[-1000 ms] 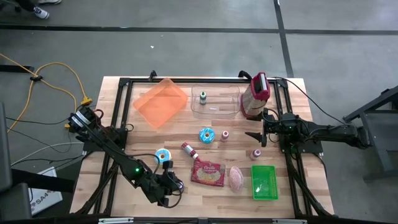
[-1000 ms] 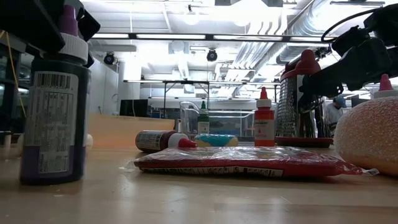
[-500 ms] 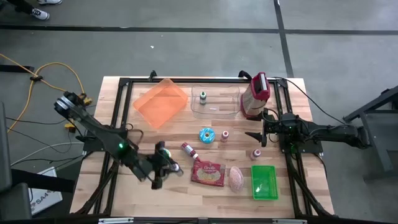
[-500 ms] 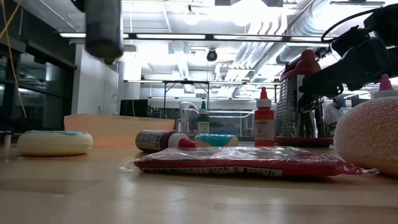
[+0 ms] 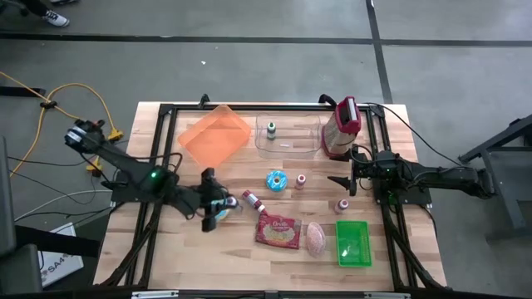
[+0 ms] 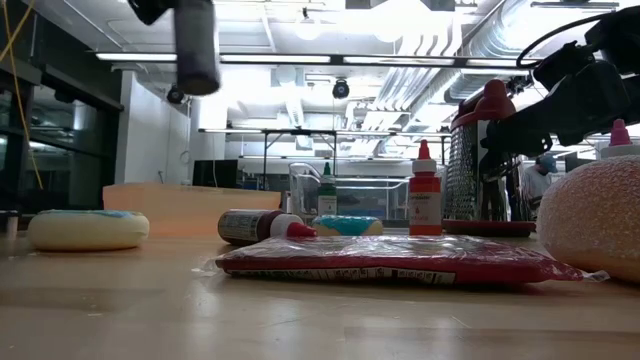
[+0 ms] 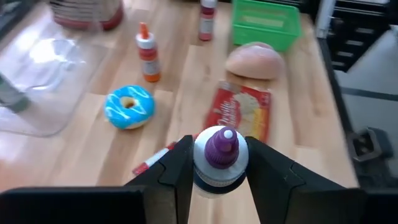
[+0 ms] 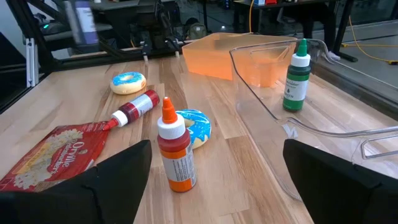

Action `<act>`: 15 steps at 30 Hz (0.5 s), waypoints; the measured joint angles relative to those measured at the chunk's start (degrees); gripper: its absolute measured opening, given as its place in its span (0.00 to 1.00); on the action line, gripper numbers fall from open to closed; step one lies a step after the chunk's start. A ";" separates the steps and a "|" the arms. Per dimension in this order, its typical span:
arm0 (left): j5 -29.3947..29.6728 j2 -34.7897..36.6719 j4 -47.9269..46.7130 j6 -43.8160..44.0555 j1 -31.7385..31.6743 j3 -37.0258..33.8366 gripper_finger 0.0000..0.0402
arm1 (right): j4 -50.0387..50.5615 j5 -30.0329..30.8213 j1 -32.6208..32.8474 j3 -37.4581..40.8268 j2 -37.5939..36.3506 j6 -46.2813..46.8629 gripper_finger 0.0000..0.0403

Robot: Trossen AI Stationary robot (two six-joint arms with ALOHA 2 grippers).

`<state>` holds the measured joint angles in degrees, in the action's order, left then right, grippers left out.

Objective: Pick & Place Food Item
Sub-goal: Put the violet food coloring bottle into the transparent bin

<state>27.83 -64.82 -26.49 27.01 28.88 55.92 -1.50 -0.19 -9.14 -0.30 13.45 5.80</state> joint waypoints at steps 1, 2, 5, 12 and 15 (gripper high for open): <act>0.00 -0.03 0.03 -0.05 -1.24 0.00 0.29 | 0.00 0.00 -0.01 -0.02 -0.01 0.00 0.88; 0.00 -0.13 0.02 -0.12 -2.57 0.00 0.29 | 0.00 0.00 -0.01 -0.01 -0.01 0.00 0.88; -0.65 -0.78 0.62 -2.42 -7.00 0.00 0.29 | 0.00 0.00 -0.01 0.00 -0.02 0.00 0.88; -11.19 -4.89 11.28 -13.01 -19.19 0.01 0.29 | -0.12 0.02 0.00 -0.01 -0.01 0.00 0.88; -15.74 -7.04 15.74 -15.95 -24.68 0.04 0.29 | -0.11 0.00 -0.01 0.00 0.00 0.00 0.88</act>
<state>12.09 -71.86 -10.74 11.05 4.20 55.96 -1.61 -0.19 -9.15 -0.30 13.45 5.80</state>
